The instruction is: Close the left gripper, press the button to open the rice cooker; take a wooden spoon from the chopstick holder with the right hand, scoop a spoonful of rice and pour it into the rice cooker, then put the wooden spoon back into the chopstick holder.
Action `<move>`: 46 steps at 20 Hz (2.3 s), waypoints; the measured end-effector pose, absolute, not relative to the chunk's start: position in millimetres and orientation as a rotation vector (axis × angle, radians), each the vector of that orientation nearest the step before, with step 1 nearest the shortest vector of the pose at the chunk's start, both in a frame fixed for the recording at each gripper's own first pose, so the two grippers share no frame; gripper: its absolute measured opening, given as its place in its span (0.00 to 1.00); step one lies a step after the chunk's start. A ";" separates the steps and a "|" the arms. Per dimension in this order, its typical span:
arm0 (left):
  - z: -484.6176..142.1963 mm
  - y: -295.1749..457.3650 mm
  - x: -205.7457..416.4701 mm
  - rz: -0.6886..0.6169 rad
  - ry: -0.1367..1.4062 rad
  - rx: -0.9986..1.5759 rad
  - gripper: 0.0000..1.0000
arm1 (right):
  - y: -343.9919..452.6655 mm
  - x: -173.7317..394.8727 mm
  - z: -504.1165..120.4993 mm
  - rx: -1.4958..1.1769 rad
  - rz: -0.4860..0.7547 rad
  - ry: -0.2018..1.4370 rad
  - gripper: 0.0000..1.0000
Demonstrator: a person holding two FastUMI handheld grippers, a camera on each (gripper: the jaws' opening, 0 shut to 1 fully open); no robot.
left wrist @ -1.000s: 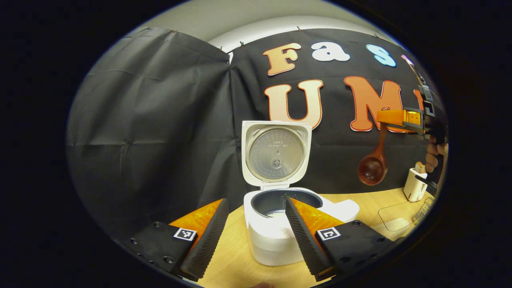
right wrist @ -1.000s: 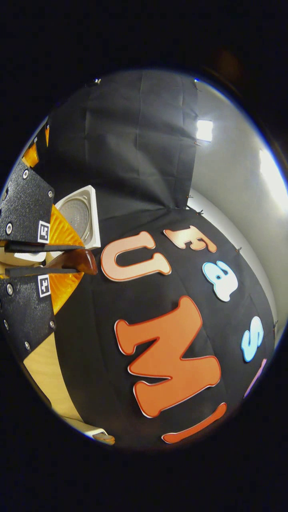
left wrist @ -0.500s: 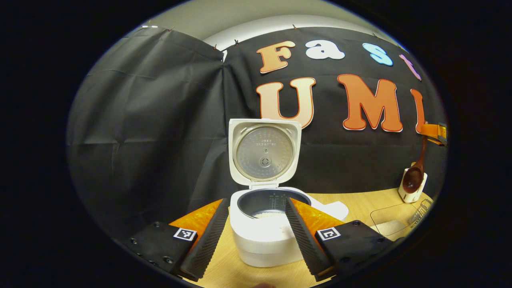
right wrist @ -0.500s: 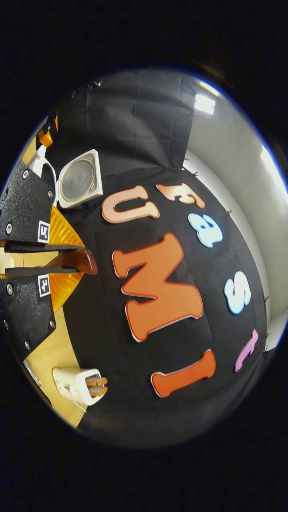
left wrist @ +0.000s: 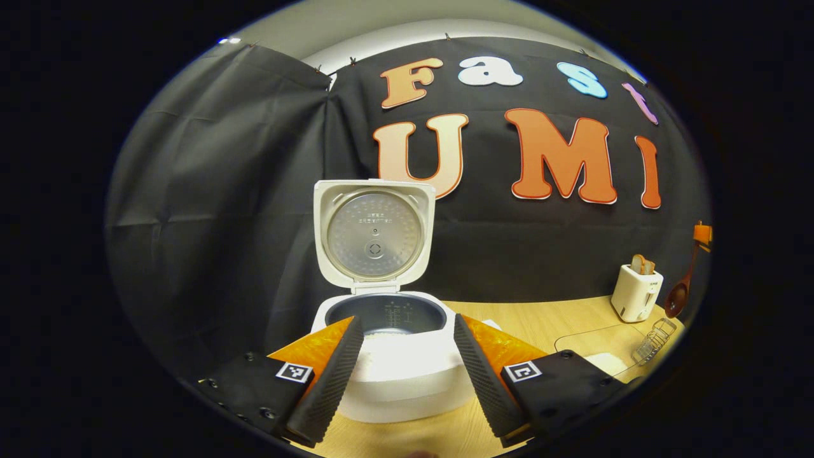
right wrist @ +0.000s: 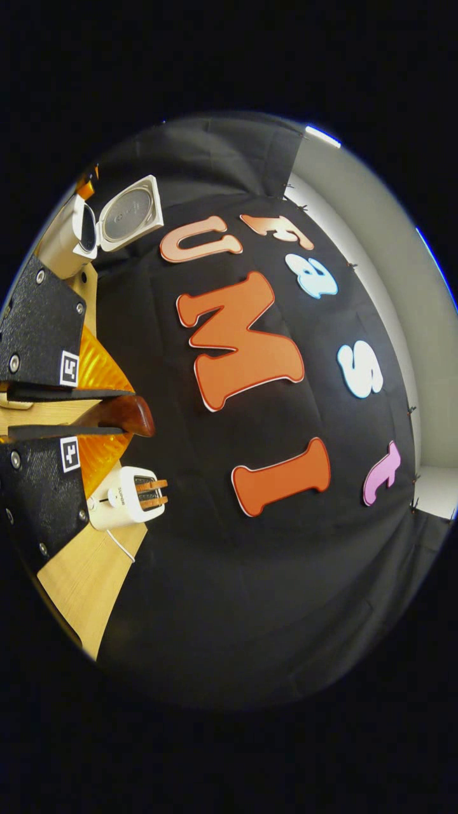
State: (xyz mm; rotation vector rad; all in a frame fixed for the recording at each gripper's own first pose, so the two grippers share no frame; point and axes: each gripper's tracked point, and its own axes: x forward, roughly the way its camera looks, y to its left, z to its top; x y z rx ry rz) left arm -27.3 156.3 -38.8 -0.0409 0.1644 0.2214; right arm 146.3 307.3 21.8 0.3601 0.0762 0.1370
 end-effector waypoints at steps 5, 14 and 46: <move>-40.0 147.0 -21.0 0.222 0.174 -0.028 0.94 | 310.4 138.1 7.1 0.405 0.135 0.147 0.14; -52.1 141.3 -12.4 0.234 0.206 -0.017 0.94 | 316.5 126.4 -14.6 0.539 0.110 0.279 0.14; 33.9 171.3 33.3 0.225 0.092 0.043 0.94 | 275.4 155.1 46.2 0.446 0.031 -0.032 0.74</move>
